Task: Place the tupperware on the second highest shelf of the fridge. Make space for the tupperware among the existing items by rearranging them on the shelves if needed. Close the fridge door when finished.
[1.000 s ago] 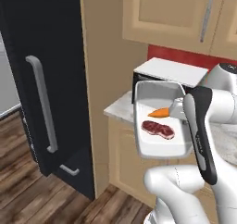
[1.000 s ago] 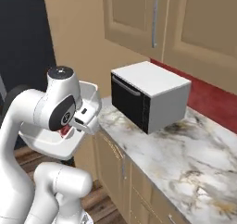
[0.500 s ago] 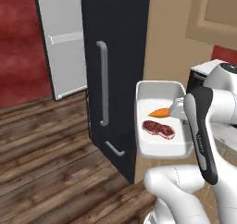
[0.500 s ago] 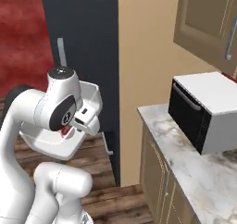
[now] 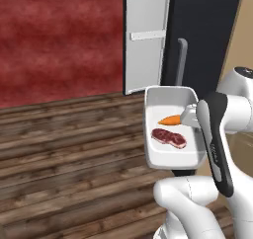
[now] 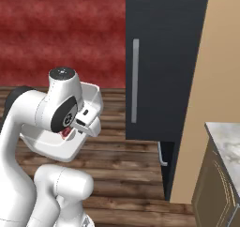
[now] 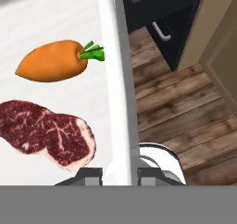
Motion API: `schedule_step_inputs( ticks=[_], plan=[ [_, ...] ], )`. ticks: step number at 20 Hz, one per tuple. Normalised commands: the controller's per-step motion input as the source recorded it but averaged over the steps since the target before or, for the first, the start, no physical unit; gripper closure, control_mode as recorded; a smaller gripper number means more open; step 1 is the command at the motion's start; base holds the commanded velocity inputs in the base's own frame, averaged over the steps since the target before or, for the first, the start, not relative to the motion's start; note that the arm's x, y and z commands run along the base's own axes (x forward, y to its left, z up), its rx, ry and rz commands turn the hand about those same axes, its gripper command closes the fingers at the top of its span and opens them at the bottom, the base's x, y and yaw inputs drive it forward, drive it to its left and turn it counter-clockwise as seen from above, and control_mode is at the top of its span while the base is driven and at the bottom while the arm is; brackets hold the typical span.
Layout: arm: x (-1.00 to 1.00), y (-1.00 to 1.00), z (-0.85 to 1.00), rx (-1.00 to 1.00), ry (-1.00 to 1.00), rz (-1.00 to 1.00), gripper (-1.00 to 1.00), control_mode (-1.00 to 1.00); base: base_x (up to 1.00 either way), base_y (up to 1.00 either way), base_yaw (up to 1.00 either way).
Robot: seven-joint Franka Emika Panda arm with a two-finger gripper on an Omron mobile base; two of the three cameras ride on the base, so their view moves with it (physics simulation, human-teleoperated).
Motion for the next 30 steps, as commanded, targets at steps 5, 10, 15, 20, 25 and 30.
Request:
schedule_step_inputs(
  ticks=[5,10,15,20,25,30],
  plan=[
    [0.00,0.00,0.00,0.00,0.00,0.00,1.00,1.00,0.03,0.75,0.39],
    [0.00,0.00,0.00,0.00,0.00,0.00,1.00,1.00,0.56,0.23,0.23],
    [0.00,0.00,0.00,0.00,0.00,0.00,1.00,1.00,0.95,0.00,0.09],
    [0.00,0.00,0.00,0.00,0.00,0.00,1.00,1.00,1.00,0.00,0.05],
    [0.00,0.00,0.00,0.00,0.00,0.00,1.00,1.00,1.00,0.00,0.03],
    [0.00,0.00,0.00,0.00,0.00,0.00,1.00,1.00,1.00,0.00,0.00]
  ],
)
